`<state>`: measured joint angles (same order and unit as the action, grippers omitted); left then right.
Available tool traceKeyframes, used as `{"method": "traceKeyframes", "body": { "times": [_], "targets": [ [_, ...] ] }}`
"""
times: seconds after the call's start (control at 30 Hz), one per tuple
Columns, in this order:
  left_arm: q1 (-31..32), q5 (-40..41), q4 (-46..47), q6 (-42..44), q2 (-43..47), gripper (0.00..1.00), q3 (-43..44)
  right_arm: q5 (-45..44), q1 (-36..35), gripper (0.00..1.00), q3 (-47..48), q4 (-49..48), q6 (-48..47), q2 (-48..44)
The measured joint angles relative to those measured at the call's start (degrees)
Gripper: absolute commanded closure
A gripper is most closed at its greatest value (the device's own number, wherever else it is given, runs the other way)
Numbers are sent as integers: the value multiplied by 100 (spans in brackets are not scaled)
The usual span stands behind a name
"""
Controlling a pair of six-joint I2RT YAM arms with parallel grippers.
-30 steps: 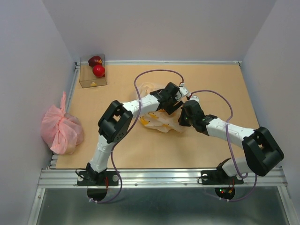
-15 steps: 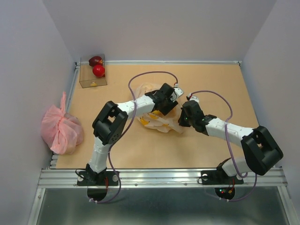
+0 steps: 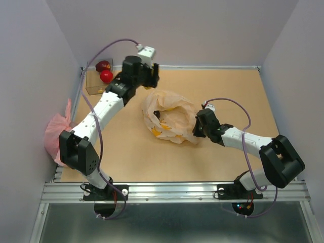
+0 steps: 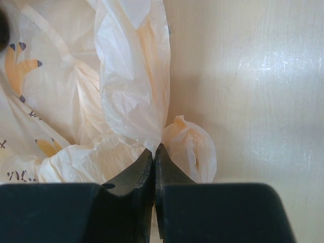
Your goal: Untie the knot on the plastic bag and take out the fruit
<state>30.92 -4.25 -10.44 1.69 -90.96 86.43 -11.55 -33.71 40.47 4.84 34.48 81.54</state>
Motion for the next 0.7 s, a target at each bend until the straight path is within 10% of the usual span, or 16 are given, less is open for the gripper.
{"method": "traceKeyframes", "body": {
  "times": [0.27, 0.7],
  "targets": [
    [-2551, 820, 503, -1834, -317, 67, 85, 2, 0, 93, 2, 11, -22, -2],
    [-3770, 1471, 686, -3117, -2551, 32, 1377, 28, 0, 93, 2, 35, -173, -9]
  ]
}}
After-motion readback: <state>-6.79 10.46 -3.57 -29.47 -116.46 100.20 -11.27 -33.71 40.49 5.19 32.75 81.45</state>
